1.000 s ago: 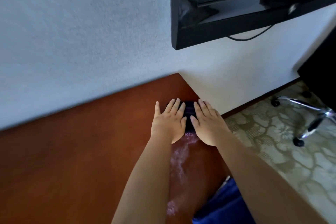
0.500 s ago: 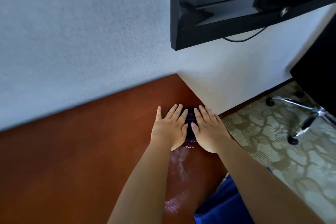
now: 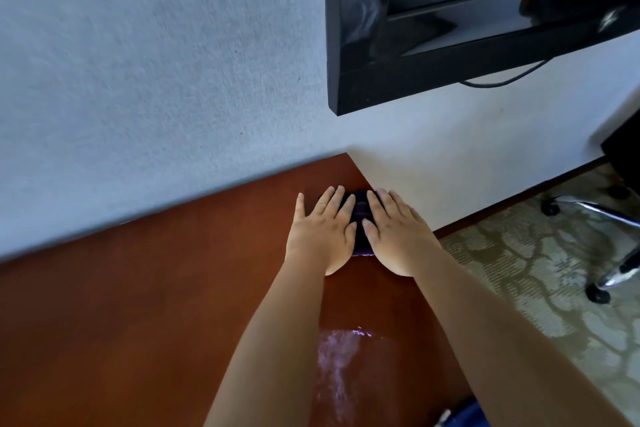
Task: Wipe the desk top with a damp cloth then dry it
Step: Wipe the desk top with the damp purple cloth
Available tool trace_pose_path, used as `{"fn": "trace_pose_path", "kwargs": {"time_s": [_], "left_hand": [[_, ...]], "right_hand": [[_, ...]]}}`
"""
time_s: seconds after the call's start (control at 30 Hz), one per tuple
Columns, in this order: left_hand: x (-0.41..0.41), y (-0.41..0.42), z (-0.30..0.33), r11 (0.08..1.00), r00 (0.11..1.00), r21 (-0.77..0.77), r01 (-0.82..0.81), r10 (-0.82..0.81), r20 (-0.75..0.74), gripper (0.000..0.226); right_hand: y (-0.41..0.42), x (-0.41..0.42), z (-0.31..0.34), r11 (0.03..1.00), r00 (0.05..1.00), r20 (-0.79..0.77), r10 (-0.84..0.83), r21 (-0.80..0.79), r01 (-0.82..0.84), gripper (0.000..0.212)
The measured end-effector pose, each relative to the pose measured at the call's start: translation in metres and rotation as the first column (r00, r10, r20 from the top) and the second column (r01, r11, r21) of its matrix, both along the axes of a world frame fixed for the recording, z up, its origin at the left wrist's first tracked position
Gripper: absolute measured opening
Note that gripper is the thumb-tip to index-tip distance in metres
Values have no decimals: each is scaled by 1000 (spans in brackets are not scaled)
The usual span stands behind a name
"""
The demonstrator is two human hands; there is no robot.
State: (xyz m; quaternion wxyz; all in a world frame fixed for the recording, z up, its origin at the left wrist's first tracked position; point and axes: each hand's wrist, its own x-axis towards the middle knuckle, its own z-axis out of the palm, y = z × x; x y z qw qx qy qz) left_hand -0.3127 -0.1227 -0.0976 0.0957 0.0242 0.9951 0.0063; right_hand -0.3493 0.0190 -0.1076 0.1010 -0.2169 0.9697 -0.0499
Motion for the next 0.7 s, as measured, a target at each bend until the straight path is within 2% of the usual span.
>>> {"fn": "trace_pose_path", "kwargs": {"time_s": [0.2,0.7], "left_hand": [[5,3,-1,1000,1000,9,-17,16,11,55],[94,28,1,993,994,-33,111,-110,28,55]], "right_hand": [[5,8,1,1000,1000,14,-1,-22,1,58],[33,116,0,991,992,-16,-127,40,128,60]]}}
